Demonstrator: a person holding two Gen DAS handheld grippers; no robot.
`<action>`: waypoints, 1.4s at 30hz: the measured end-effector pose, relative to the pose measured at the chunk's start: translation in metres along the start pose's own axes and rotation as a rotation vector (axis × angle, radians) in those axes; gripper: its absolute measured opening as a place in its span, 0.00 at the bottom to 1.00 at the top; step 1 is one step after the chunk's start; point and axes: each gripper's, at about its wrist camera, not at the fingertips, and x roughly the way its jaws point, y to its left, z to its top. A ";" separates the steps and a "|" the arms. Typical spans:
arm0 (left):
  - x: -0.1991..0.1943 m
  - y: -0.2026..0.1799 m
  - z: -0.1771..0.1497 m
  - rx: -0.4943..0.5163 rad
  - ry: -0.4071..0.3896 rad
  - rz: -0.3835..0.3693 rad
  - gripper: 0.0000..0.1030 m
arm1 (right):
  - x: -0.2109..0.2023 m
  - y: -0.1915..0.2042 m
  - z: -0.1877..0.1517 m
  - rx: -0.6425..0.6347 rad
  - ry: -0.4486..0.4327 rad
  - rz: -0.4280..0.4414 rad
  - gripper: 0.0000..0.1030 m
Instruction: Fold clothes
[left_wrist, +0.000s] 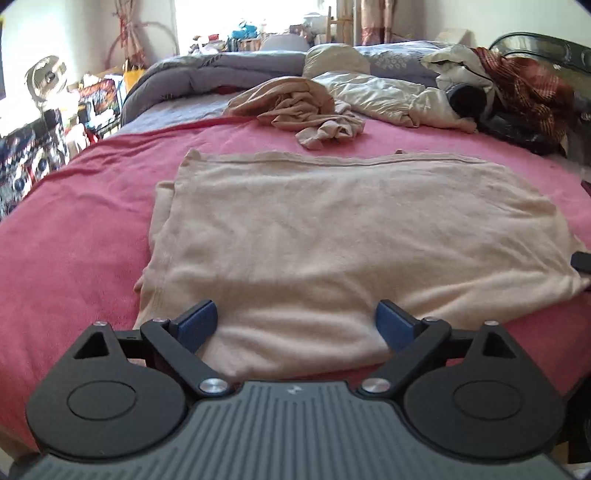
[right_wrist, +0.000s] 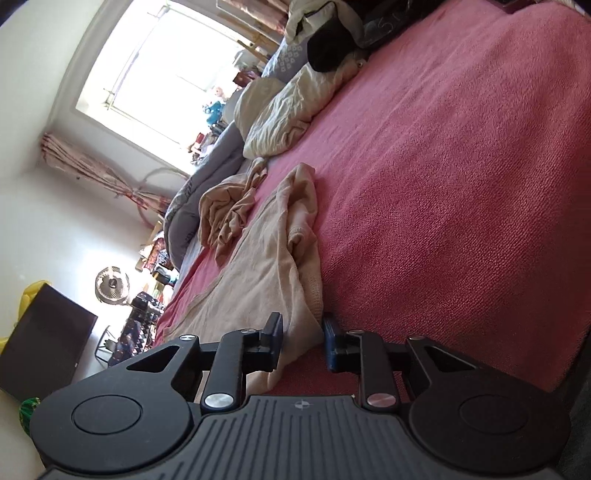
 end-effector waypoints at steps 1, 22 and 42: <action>0.000 0.001 0.000 0.002 -0.001 0.002 0.93 | 0.004 -0.003 0.001 0.034 0.000 0.016 0.26; -0.049 0.110 -0.011 -0.195 -0.065 0.268 0.95 | 0.055 0.157 0.011 -0.401 0.020 0.078 0.09; -0.062 0.183 -0.059 -0.445 -0.028 0.305 0.95 | 0.149 0.255 -0.129 -0.758 0.340 0.184 0.09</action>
